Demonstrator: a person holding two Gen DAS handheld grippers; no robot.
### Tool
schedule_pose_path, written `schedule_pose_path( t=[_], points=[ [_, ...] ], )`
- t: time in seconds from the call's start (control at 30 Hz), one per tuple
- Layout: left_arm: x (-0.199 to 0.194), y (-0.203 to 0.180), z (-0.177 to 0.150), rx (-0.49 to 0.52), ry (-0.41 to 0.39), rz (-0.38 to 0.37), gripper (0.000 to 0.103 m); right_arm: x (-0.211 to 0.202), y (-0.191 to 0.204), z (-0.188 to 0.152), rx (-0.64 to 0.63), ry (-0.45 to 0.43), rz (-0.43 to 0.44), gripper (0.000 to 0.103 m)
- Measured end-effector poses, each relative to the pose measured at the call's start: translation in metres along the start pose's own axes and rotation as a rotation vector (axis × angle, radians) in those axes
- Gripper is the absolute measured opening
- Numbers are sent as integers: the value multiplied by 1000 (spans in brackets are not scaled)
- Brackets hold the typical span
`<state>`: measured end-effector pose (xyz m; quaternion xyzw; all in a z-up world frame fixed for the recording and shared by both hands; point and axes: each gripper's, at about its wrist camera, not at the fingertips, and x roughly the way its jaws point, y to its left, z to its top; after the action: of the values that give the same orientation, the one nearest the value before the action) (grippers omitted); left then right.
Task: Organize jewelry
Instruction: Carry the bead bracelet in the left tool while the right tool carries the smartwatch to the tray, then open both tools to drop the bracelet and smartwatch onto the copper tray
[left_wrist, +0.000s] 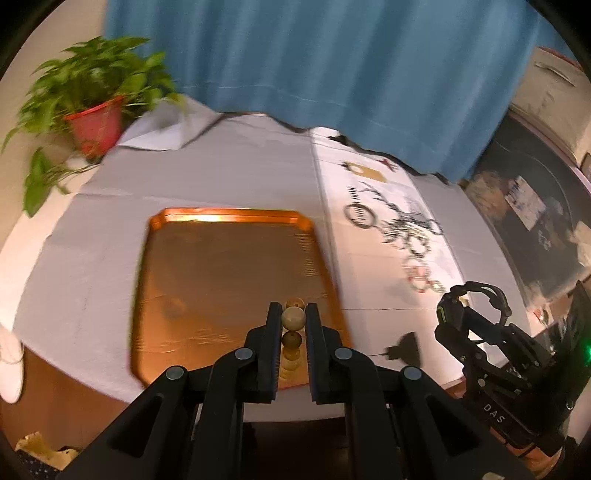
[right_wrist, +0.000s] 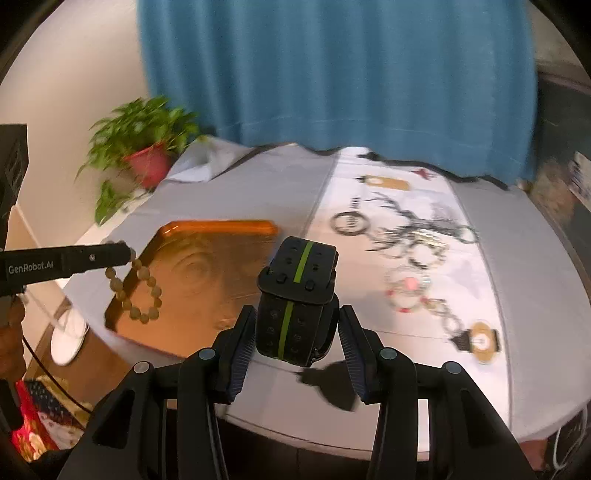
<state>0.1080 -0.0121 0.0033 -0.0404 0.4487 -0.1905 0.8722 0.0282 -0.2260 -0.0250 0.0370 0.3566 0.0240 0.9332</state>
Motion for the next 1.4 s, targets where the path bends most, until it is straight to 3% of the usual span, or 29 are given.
schedule_pose_path(
  t=[0.57,1.03,1.1,1.13,1.17,1.2,1.23,1.27,1.4],
  points=[
    [37,64,5,-38,-2,126,10,88,86,20,-148,116,106,46],
    [74,84,22,-45,19,185,11,138,98,34,-159,155,99,47],
    [78,88,25,-56,17,176,19,143,97,37,-152,160,92,47],
    [80,90,26,-62,22,183,43,146,96,38,-151,165,88,48],
    [81,92,27,-67,27,203,80,149,96,40,-148,166,82,53],
    [78,93,26,-74,12,246,93,149,95,41,-152,163,73,60],
    [74,92,25,-74,-18,277,98,148,96,42,-160,158,61,78],
    [68,91,22,-68,-52,305,99,145,96,42,-168,144,50,82],
    [53,83,12,-17,-29,333,99,122,95,36,-175,119,63,82]
  ],
)
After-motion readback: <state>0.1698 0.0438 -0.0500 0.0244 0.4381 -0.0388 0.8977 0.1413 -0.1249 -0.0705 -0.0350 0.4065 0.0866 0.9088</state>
